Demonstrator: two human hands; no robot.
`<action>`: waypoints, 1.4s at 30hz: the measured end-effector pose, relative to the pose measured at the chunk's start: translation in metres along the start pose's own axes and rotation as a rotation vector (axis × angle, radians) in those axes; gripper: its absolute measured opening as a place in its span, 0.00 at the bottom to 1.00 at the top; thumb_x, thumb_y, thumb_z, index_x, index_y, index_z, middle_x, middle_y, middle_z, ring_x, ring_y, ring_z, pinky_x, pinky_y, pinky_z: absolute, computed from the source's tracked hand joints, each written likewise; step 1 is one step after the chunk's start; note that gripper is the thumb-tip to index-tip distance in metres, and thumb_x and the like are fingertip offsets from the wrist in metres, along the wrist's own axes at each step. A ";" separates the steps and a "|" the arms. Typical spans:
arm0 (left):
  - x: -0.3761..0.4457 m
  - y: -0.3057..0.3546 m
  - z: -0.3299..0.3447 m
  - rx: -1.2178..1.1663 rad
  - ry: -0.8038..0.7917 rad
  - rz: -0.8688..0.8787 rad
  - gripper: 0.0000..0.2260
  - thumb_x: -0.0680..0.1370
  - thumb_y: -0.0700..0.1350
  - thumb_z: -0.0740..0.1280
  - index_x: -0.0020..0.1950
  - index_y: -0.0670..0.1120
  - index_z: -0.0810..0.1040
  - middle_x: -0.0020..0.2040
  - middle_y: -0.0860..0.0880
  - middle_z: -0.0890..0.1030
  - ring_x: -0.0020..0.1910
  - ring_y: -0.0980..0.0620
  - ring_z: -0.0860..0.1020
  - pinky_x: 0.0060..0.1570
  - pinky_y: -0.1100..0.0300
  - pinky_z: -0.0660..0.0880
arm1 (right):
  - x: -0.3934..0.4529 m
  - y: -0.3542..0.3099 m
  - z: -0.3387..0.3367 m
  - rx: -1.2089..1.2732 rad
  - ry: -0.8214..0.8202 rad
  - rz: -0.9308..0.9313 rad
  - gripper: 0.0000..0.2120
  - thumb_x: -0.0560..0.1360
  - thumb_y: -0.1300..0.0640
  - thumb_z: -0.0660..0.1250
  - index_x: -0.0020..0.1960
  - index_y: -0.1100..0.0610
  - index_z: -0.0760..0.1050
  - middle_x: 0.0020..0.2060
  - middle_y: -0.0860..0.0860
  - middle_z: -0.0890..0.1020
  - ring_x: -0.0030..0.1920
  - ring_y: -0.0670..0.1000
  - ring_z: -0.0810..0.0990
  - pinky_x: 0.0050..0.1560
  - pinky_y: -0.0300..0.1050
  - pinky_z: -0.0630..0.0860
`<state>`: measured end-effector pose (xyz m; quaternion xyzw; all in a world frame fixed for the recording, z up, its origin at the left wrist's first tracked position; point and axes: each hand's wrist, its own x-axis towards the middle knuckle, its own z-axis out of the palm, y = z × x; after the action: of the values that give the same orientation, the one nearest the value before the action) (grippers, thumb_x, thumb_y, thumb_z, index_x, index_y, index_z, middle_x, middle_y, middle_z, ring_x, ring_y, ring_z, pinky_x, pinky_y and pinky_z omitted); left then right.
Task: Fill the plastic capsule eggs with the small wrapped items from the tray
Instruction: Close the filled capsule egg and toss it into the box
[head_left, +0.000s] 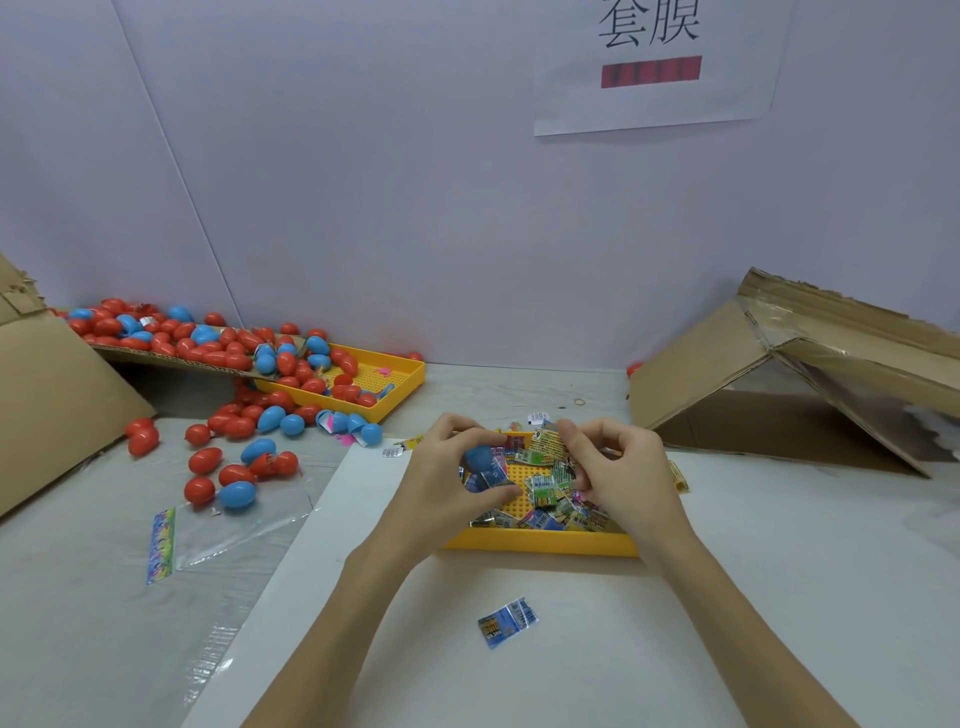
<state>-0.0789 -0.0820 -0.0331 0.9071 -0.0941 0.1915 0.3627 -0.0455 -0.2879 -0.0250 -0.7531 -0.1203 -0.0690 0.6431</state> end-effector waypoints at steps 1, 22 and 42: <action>0.000 0.001 -0.001 -0.011 -0.001 -0.006 0.25 0.67 0.60 0.76 0.61 0.53 0.81 0.57 0.56 0.72 0.57 0.59 0.74 0.51 0.72 0.75 | 0.000 0.000 0.000 -0.002 0.001 0.006 0.18 0.76 0.40 0.70 0.42 0.56 0.81 0.27 0.56 0.79 0.29 0.50 0.77 0.36 0.55 0.82; -0.002 0.023 0.004 -0.287 0.216 0.294 0.05 0.74 0.39 0.77 0.49 0.45 0.87 0.55 0.48 0.80 0.57 0.48 0.80 0.53 0.61 0.79 | 0.002 -0.012 -0.008 0.425 -0.401 0.449 0.21 0.79 0.43 0.68 0.57 0.61 0.84 0.45 0.58 0.86 0.37 0.50 0.84 0.29 0.37 0.76; -0.004 0.025 0.003 -0.664 -0.068 -0.124 0.16 0.77 0.43 0.75 0.63 0.56 0.82 0.57 0.55 0.84 0.57 0.53 0.83 0.55 0.62 0.80 | -0.002 -0.007 -0.004 0.187 0.011 0.174 0.07 0.74 0.49 0.76 0.45 0.53 0.87 0.38 0.51 0.88 0.42 0.51 0.87 0.41 0.43 0.85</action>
<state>-0.0897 -0.1015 -0.0214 0.7493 -0.1082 0.0979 0.6460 -0.0487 -0.2914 -0.0181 -0.6972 -0.0568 -0.0055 0.7146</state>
